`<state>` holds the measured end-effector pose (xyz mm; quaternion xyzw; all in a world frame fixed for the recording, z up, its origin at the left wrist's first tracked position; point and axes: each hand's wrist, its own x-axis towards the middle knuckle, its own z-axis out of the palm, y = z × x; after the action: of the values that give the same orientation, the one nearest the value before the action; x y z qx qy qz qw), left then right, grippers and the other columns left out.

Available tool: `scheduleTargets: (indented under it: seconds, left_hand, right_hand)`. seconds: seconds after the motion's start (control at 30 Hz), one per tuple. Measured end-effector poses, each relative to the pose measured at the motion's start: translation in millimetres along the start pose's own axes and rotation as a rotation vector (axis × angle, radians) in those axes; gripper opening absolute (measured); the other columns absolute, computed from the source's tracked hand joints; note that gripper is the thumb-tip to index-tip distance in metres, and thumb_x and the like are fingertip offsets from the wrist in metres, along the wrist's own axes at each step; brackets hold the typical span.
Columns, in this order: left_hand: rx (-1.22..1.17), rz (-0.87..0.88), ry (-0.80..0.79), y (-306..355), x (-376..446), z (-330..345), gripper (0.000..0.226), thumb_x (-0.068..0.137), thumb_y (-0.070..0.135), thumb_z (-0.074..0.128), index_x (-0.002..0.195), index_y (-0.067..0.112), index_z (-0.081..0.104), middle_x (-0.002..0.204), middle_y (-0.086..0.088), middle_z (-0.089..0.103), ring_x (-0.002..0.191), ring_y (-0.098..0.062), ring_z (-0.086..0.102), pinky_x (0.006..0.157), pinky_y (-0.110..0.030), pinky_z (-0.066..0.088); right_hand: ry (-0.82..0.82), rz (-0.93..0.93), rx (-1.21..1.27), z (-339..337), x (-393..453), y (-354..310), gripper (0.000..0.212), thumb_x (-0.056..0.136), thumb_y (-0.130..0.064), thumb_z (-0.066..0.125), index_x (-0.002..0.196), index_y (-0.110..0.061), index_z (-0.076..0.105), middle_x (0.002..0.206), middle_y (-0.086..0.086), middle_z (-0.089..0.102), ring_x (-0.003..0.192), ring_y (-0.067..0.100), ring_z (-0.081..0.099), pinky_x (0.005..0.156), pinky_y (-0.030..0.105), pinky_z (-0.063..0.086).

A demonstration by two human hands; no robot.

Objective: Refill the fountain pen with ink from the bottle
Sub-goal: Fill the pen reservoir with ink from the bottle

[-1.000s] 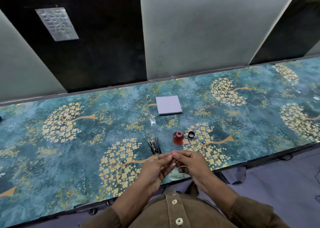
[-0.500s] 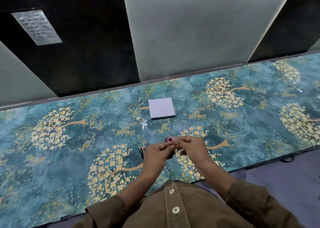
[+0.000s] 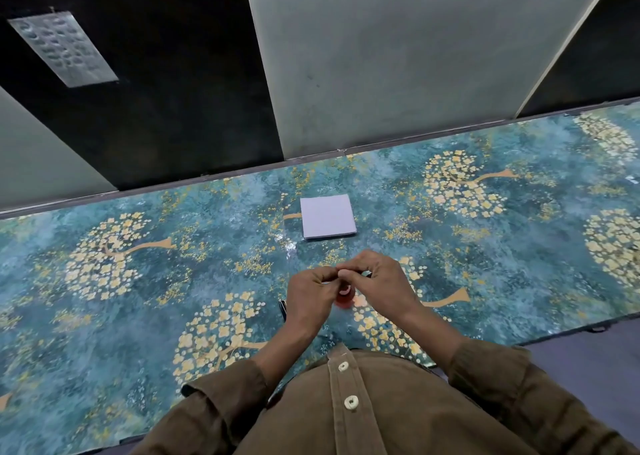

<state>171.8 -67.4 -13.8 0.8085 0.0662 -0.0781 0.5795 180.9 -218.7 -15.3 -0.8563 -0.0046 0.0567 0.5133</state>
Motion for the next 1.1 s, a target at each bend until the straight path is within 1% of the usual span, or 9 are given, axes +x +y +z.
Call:
scheduleTargets:
  seconds: [0.13, 0.27, 0.4, 0.5, 0.63, 0.7, 0.83, 0.97, 1.1]
  left_hand:
    - [0.083, -0.021, -0.034, -9, 3, 2, 0.015, 0.08, 0.011, 0.073, 0.08, 0.022, 0.083, 0.071, 0.006, 0.078, 0.072, -0.007, 0.074, 0.065, -0.022, 0.057]
    - [0.06, -0.042, -0.054, -9, 3, 2, 0.01, 0.082, 0.012, 0.074, 0.082, 0.018, 0.083, 0.067, 0.006, 0.077, 0.065, 0.003, 0.071, 0.062, -0.007, 0.049]
    - [0.042, -0.043, -0.05, -8, 4, 2, 0.008, 0.08, 0.013, 0.076, 0.083, 0.016, 0.083, 0.07, 0.004, 0.078, 0.068, -0.002, 0.073, 0.063, -0.01, 0.052]
    - [-0.003, -0.052, -0.052, -5, 1, 1, 0.008, 0.081, 0.008, 0.076, 0.084, 0.011, 0.082, 0.071, 0.0, 0.077, 0.063, 0.0, 0.072, 0.059, -0.007, 0.05]
    - [-0.011, -0.075, -0.063, -3, 3, 0, 0.009, 0.081, 0.006, 0.075, 0.083, 0.012, 0.082, 0.07, 0.005, 0.076, 0.06, 0.002, 0.07, 0.057, -0.008, 0.049]
    - [0.001, -0.083, -0.069, -5, 5, 0, 0.012, 0.081, 0.005, 0.074, 0.084, 0.014, 0.082, 0.071, 0.007, 0.077, 0.062, 0.0, 0.071, 0.057, -0.009, 0.05]
    - [0.034, -0.068, -0.085, -7, 7, -2, 0.015, 0.08, 0.007, 0.073, 0.083, 0.018, 0.083, 0.072, 0.007, 0.077, 0.068, -0.001, 0.072, 0.061, -0.01, 0.051]
    - [0.045, -0.02, -0.124, -8, 9, -5, 0.017, 0.082, 0.009, 0.073, 0.085, 0.024, 0.082, 0.075, 0.01, 0.078, 0.073, 0.0, 0.072, 0.067, -0.01, 0.053]
    - [0.053, 0.022, -0.153, -7, 9, -6, 0.016, 0.083, 0.009, 0.073, 0.088, 0.022, 0.082, 0.077, 0.013, 0.077, 0.075, 0.003, 0.072, 0.067, -0.009, 0.051]
  right_hand:
    - [-0.046, 0.0, -0.021, 2, 3, 9, 0.014, 0.085, -0.019, 0.075, 0.098, -0.021, 0.08, 0.087, -0.012, 0.068, 0.085, 0.0, 0.065, 0.079, 0.014, 0.048]
    - [-0.101, -0.047, -0.107, 4, 3, 14, 0.017, 0.087, -0.019, 0.072, 0.102, -0.022, 0.079, 0.09, -0.008, 0.067, 0.086, 0.0, 0.063, 0.08, 0.009, 0.044]
    - [-0.089, -0.085, -0.119, 3, 2, 16, 0.016, 0.087, -0.016, 0.072, 0.1, -0.022, 0.079, 0.09, -0.006, 0.068, 0.085, 0.002, 0.064, 0.077, 0.011, 0.046]
    - [-0.058, -0.081, -0.097, 3, 0, 16, 0.012, 0.085, -0.017, 0.074, 0.095, -0.022, 0.079, 0.086, -0.009, 0.068, 0.081, 0.001, 0.063, 0.073, 0.01, 0.046]
    - [-0.008, -0.071, -0.095, 5, 2, 16, 0.002, 0.081, -0.021, 0.079, 0.082, -0.022, 0.078, 0.08, -0.01, 0.068, 0.074, 0.001, 0.062, 0.067, 0.01, 0.044]
    - [0.013, -0.053, -0.109, 8, 3, 16, 0.005, 0.08, -0.024, 0.08, 0.079, -0.02, 0.077, 0.078, -0.01, 0.067, 0.072, 0.002, 0.062, 0.065, 0.012, 0.045]
    - [0.05, -0.04, -0.109, 14, 2, 17, 0.008, 0.08, -0.025, 0.08, 0.079, -0.018, 0.075, 0.079, -0.009, 0.066, 0.073, 0.004, 0.062, 0.065, 0.018, 0.049]
    - [0.065, -0.034, -0.088, 13, 0, 17, 0.004, 0.081, -0.023, 0.078, 0.082, -0.019, 0.077, 0.08, -0.01, 0.067, 0.072, 0.001, 0.061, 0.065, 0.011, 0.044]
    - [0.06, -0.042, -0.072, 12, -1, 18, 0.004, 0.084, -0.021, 0.077, 0.088, -0.022, 0.078, 0.084, -0.009, 0.069, 0.076, 0.001, 0.062, 0.067, 0.01, 0.045]
